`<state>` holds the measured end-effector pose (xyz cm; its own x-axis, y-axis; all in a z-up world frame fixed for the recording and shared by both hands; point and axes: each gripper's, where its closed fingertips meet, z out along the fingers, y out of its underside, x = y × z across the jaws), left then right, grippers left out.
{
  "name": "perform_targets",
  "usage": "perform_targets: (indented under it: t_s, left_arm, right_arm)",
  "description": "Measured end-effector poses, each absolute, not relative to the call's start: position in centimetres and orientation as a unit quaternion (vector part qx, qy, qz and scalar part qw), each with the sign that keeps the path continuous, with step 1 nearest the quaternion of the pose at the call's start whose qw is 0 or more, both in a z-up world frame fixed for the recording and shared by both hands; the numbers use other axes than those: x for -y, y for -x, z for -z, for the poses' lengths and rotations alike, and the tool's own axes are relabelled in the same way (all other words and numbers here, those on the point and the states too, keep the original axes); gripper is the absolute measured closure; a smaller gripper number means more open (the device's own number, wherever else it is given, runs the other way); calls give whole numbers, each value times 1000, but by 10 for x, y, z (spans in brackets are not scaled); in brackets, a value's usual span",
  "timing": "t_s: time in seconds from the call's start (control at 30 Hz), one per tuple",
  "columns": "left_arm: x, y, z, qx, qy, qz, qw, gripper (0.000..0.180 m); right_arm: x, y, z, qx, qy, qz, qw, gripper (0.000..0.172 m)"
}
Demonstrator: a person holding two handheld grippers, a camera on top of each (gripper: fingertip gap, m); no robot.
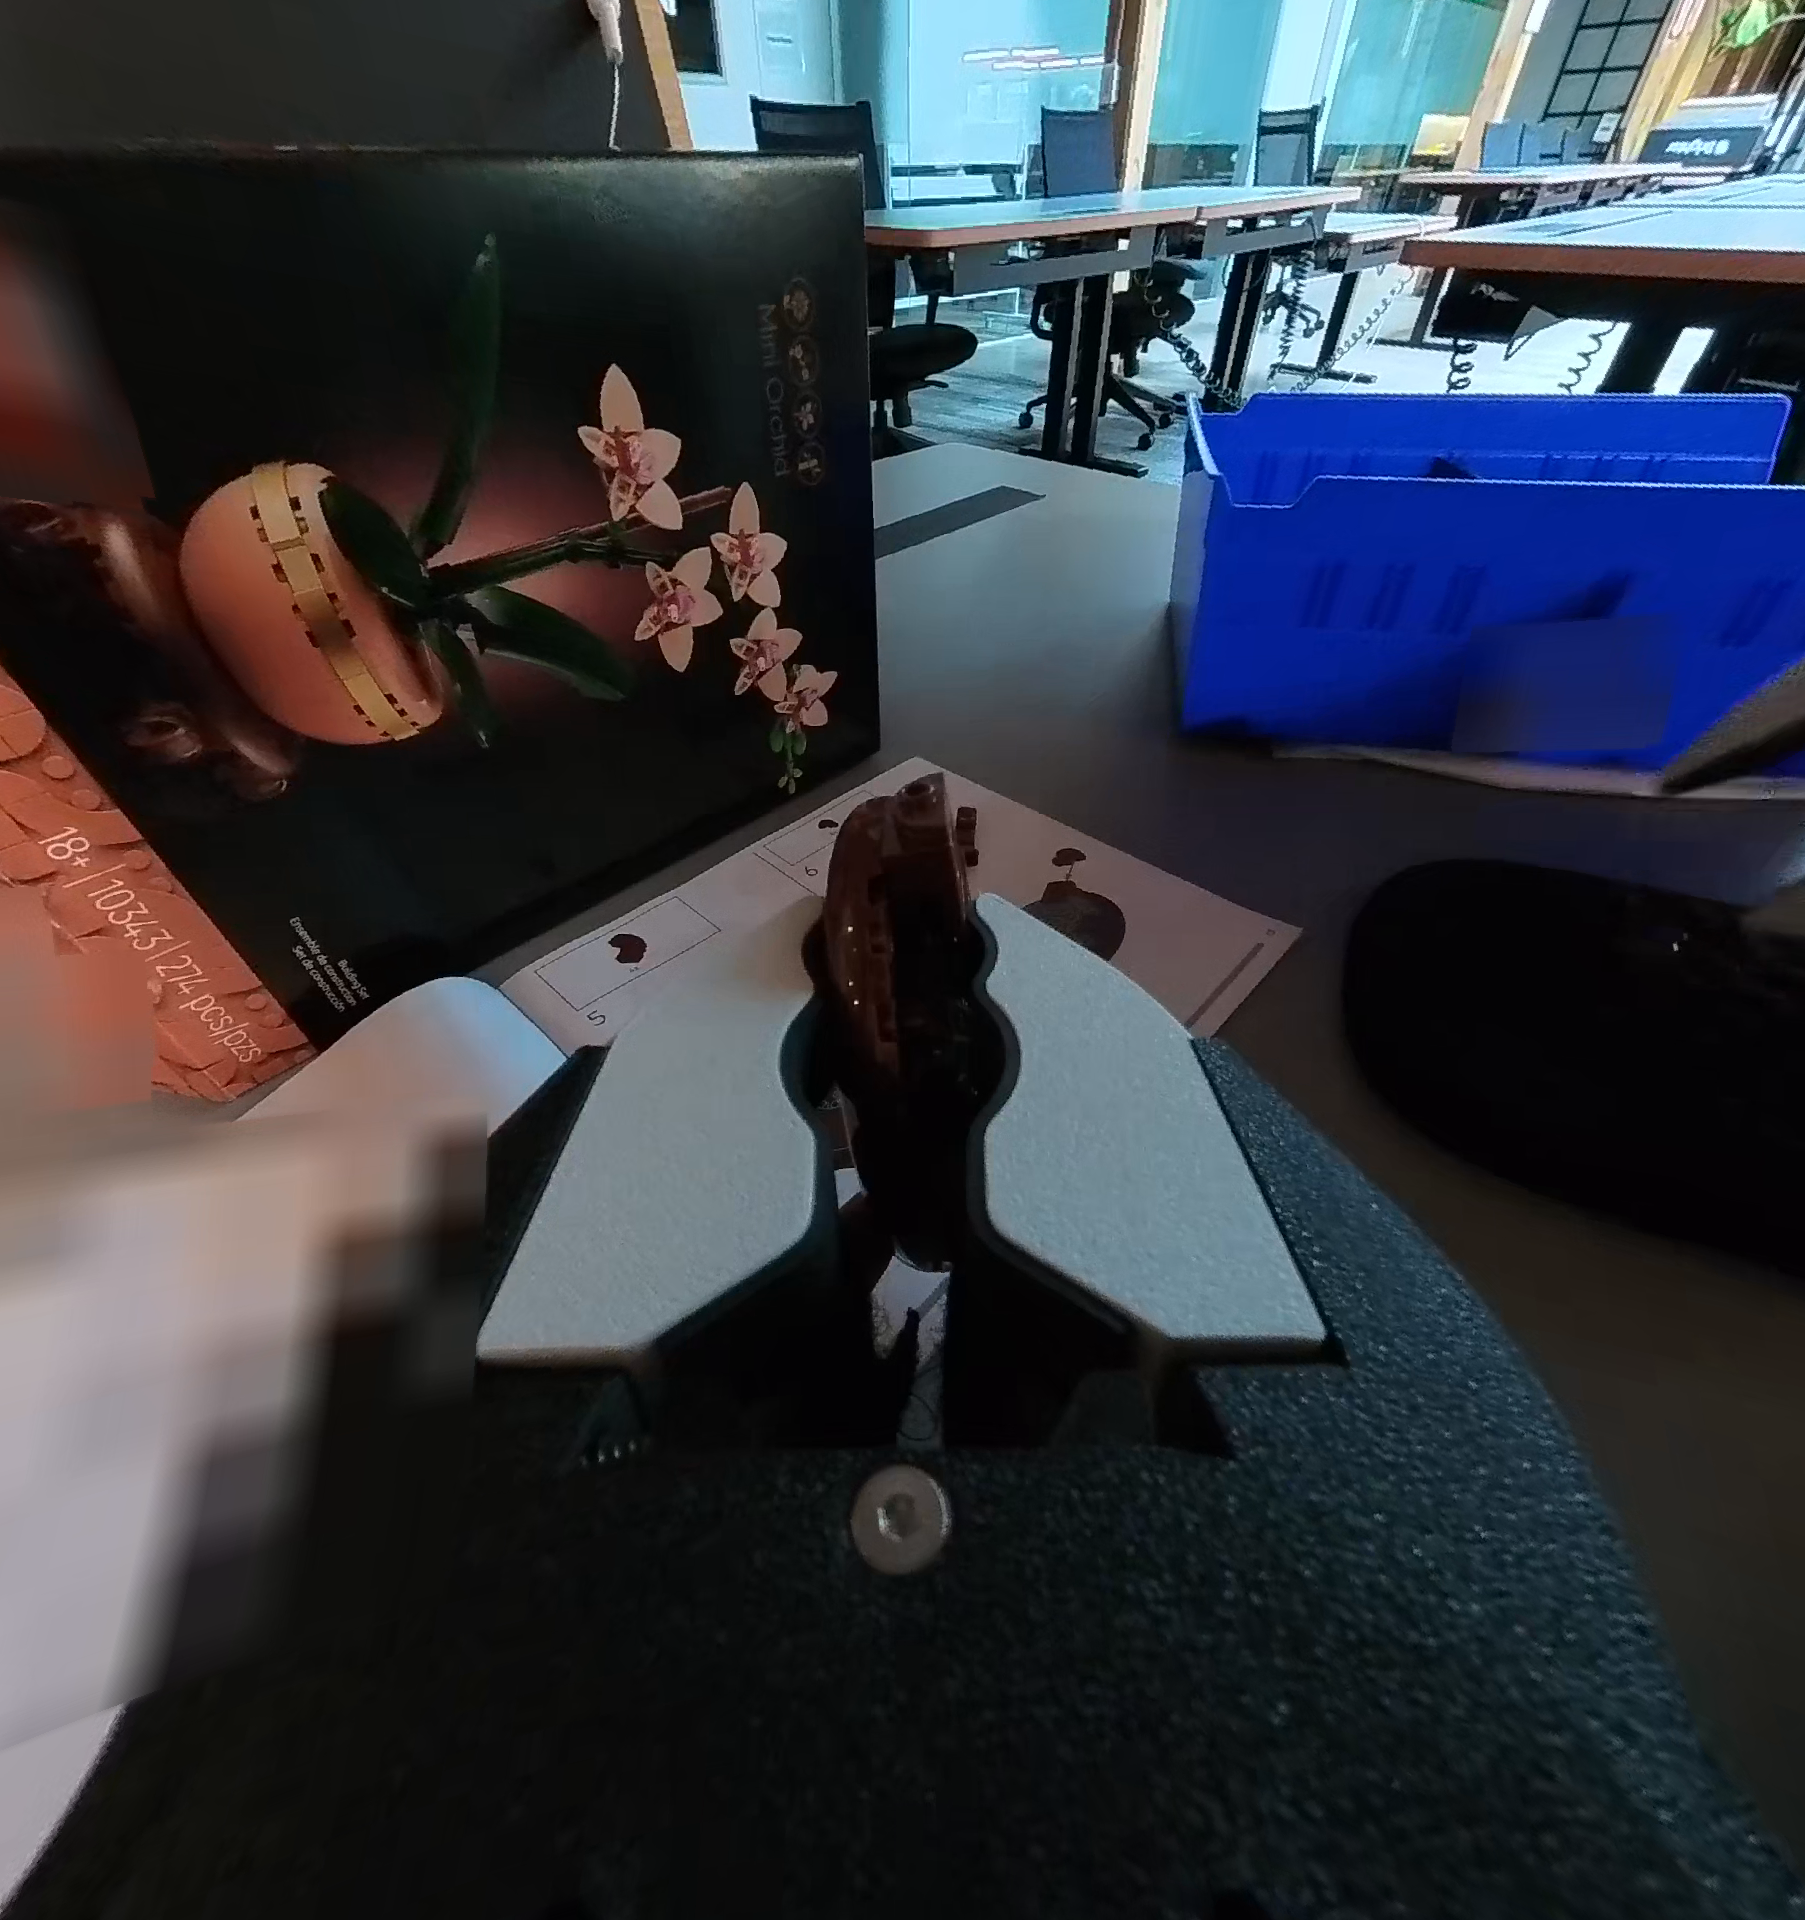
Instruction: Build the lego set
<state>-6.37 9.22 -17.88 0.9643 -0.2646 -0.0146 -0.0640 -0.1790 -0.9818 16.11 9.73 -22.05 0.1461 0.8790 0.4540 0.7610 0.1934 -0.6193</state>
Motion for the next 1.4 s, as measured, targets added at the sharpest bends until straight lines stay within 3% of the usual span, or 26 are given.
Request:
perform_targets:
  t_s: [0.07,0.23,0.77,0.87,0.93,1.03,1.1,1.4]
  left_arm:
    - [-92,63,179,-110,763,79,632,159]
    - [-91,62,178,-113,761,77,634,159]
    - [-91,64,177,-106,760,77,636,159]
    - [-91,64,176,-105,759,80,638,159]
    - [-91,63,176,-106,758,79,638,159]
    - [-91,63,176,-108,758,79,638,159]
    - [-91,63,175,-107,757,80,639,159]
    - [-91,65,176,-101,759,84,638,159]
  right_arm:
    - [-84,-156,224,698,564,-8,441,160]
    - [-88,-160,238,701,572,35,425,155]
    - [-91,-150,251,756,481,127,425,166]
    - [-93,-149,248,719,549,62,422,167]
    - [-85,-144,243,655,641,-89,391,167]
    - [-78,-139,234,510,752,-313,276,168]
    - [-83,-148,247,490,781,-313,227,167]
    - [-84,-145,252,565,747,-229,264,163]
